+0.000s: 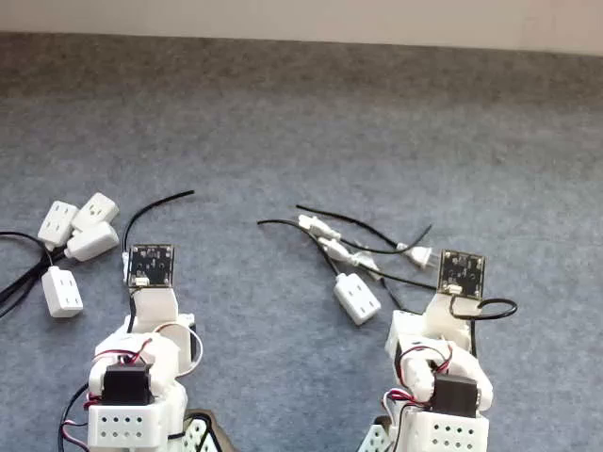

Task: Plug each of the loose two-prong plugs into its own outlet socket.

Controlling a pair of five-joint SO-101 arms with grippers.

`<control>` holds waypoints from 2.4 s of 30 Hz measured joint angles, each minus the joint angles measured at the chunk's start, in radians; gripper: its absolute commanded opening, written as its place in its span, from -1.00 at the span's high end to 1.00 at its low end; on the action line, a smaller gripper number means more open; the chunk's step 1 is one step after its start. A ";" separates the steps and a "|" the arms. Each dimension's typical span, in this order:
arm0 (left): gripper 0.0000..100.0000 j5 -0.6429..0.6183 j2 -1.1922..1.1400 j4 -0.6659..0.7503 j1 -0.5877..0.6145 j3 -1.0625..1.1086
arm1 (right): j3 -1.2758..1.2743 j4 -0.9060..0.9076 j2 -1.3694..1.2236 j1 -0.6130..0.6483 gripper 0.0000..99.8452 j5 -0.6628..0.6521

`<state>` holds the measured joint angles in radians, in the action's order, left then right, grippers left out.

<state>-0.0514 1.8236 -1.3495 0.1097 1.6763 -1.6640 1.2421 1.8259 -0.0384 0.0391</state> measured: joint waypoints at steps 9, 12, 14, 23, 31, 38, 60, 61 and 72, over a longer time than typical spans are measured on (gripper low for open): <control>0.99 0.000 0.000 0.000 0.000 0.000 | -0.002 0.000 0.000 0.000 0.99 0.000; 0.99 0.000 0.000 0.000 0.000 0.000 | -0.002 0.000 0.000 0.000 0.99 0.000; 0.99 0.000 0.000 0.000 0.000 0.000 | -0.002 0.000 0.000 0.000 0.99 0.000; 0.99 0.000 0.000 0.000 0.000 0.000 | -0.002 0.000 0.000 0.000 0.99 0.000; 0.99 0.000 0.000 0.000 0.000 0.000 | -0.002 0.000 0.000 0.000 0.99 0.000; 0.99 0.000 0.000 0.000 0.000 0.000 | -0.002 0.000 0.000 0.000 0.99 0.000; 0.99 0.000 0.000 0.000 0.000 0.000 | -0.002 0.000 0.000 0.000 0.99 0.000; 0.99 0.000 0.000 0.000 0.000 0.000 | -0.002 0.000 0.000 0.000 0.99 0.000; 0.99 0.000 0.000 0.000 0.000 0.000 | -0.002 0.000 0.000 0.055 0.99 0.000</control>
<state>-0.0514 1.8236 -1.3495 0.1097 1.6763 -1.6655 1.2421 1.8259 0.0169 0.0391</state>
